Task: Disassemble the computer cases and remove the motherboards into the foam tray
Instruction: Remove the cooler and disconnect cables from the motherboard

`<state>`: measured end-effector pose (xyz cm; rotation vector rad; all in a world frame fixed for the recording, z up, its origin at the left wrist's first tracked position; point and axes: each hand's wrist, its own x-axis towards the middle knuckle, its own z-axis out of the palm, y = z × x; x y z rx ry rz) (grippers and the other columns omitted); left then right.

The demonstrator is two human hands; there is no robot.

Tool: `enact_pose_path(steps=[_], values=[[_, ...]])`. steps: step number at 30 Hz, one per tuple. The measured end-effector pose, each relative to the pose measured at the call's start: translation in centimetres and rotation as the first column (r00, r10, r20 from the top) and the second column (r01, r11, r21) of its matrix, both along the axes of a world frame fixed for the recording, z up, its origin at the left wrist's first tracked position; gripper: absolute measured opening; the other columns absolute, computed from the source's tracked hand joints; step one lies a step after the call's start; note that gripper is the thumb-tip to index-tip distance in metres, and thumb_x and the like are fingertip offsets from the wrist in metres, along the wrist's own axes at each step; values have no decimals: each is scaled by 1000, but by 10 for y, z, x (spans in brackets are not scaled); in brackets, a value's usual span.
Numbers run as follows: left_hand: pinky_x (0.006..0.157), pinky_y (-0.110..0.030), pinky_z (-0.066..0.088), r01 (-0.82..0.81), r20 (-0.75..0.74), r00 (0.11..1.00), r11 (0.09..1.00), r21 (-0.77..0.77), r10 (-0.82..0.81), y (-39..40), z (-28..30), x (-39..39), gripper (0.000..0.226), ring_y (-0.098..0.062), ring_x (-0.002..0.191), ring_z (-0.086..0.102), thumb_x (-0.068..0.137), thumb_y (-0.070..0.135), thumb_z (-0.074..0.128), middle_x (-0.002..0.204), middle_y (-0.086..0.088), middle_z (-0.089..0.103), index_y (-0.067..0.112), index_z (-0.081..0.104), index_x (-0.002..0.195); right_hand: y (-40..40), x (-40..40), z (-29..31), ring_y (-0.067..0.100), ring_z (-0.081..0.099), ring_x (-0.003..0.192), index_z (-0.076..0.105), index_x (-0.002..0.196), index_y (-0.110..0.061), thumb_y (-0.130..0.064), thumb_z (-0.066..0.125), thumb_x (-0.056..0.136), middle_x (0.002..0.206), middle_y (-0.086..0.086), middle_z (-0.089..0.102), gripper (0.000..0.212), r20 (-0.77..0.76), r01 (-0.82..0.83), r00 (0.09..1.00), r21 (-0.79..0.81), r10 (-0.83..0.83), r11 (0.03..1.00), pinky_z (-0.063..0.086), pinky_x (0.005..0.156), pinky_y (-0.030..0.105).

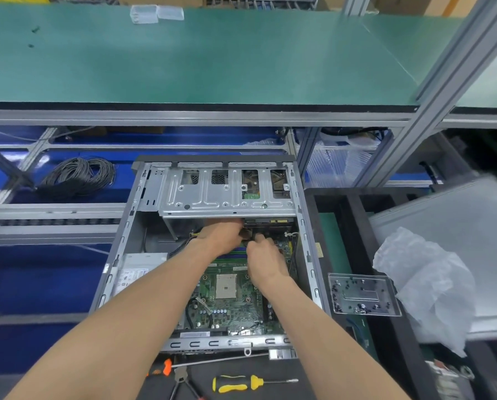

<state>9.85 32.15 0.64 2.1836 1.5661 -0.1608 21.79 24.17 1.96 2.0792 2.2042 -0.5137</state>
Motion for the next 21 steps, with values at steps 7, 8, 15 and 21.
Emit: enact_pose_path(steps=[7, 8, 15, 21], values=[[73, -37, 44, 62, -100, 993, 998, -3, -62, 6, -5, 5, 22, -29, 88, 55, 99, 17, 45, 114, -13, 64, 11, 57, 117, 3, 1, -1, 33, 45, 121, 55, 126, 1, 11, 60, 85, 135, 15, 46, 42, 11, -7, 1000, -4, 7, 1000, 52, 85, 45], [72, -37, 44, 65, -100, 993, 998, -2, -65, 5, -6, 4, 22, -29, 88, 54, 99, 17, 45, 113, -13, 63, 11, 56, 117, 3, 1, -1, 33, 46, 121, 55, 126, 1, 11, 59, 85, 135, 15, 46, 43, 9, -7, 1000, -6, 7, 1000, 52, 84, 45], [71, -36, 47, 83, -109, 991, 995, 56, -76, 2, -7, 6, 24, -31, 91, 61, 97, 22, 47, 110, -11, 65, 15, 59, 116, 4, 3, -1, 33, 45, 120, 55, 125, 1, 12, 56, 86, 133, 15, 46, 41, -9, -6, 1000, -7, 6, 1000, 51, 82, 45], [78, -44, 52, 198, -178, 971, 954, 227, -159, -12, -13, 16, 17, -36, 100, 66, 94, 16, 53, 106, -12, 67, 13, 62, 108, 5, 3, 0, 33, 44, 122, 55, 124, 0, 13, 54, 87, 131, 16, 47, 39, -5, -9, 1000, -16, 9, 1000, 51, 86, 45]])
